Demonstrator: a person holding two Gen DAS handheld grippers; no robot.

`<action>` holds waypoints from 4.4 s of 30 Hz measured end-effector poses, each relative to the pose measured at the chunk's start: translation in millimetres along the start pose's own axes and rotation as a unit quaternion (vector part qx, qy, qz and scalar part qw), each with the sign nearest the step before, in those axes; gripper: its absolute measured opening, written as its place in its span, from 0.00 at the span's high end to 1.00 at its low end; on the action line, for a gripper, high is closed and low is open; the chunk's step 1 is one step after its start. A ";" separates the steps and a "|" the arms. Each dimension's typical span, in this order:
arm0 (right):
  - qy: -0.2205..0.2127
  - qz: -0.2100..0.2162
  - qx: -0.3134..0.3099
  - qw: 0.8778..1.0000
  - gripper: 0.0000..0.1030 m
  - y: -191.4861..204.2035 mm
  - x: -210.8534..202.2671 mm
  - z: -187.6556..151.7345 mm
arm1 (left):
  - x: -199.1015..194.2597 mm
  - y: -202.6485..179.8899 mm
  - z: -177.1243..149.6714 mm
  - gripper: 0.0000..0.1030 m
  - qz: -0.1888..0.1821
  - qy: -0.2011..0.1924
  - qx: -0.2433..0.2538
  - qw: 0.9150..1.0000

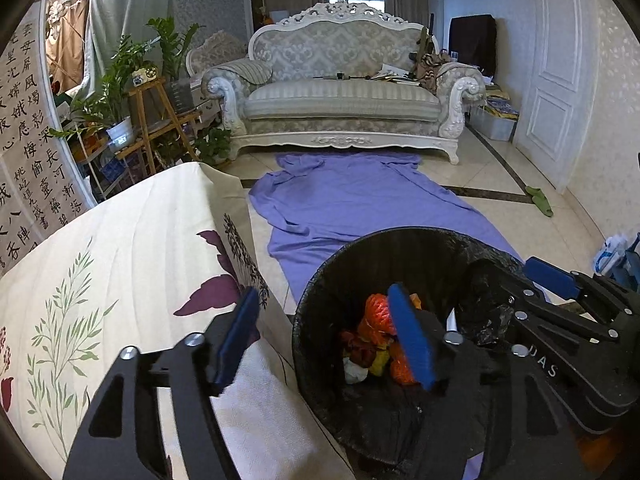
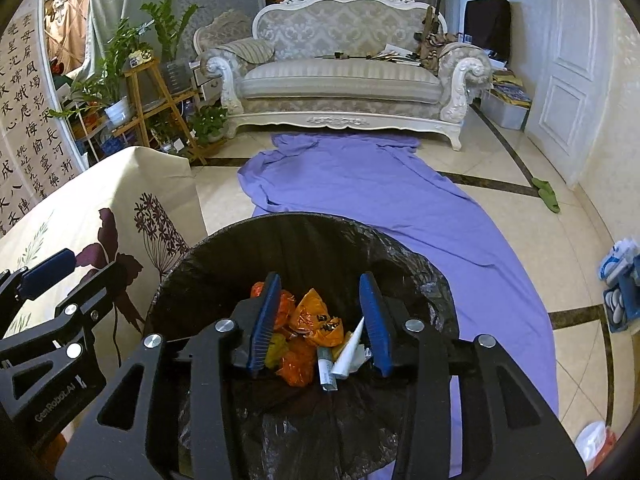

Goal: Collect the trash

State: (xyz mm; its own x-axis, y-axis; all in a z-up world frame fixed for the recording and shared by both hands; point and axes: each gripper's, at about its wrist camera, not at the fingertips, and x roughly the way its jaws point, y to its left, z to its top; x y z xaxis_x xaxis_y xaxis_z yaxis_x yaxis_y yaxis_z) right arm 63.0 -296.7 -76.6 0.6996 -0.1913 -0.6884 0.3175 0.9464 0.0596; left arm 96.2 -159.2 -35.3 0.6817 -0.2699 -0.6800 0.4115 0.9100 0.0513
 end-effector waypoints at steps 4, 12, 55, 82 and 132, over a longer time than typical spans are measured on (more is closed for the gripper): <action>-0.006 -0.005 0.003 1.000 0.50 -0.1 -7.0 -2.0 | -6.4 1.5 0.5 0.27 0.006 -0.006 -0.004 1.000; -0.017 -0.012 0.003 1.000 0.41 1.5 -31.0 -13.4 | -26.7 13.2 -10.6 0.22 0.029 -0.013 -0.012 0.999; -0.070 -0.002 -0.031 0.997 0.30 33.9 -126.7 -51.7 | -119.1 50.9 -57.1 0.18 0.044 -0.049 -0.064 0.996; -0.071 -0.002 -0.030 0.997 0.30 33.1 -127.9 -51.2 | -118.5 44.4 -56.8 0.18 0.038 -0.046 -0.066 0.996; -0.071 -0.002 -0.031 0.997 0.30 35.2 -129.0 -49.1 | -114.2 52.8 -58.8 0.18 0.032 -0.048 -0.064 0.996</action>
State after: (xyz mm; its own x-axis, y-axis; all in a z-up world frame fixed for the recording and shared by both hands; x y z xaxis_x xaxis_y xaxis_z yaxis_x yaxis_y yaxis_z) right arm -47.5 -226.0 -21.2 0.7828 -0.2266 -0.5796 0.2837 0.9589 0.0083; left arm 4.5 -61.9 2.0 0.7608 -0.2339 -0.6054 0.2901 0.9570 -0.0052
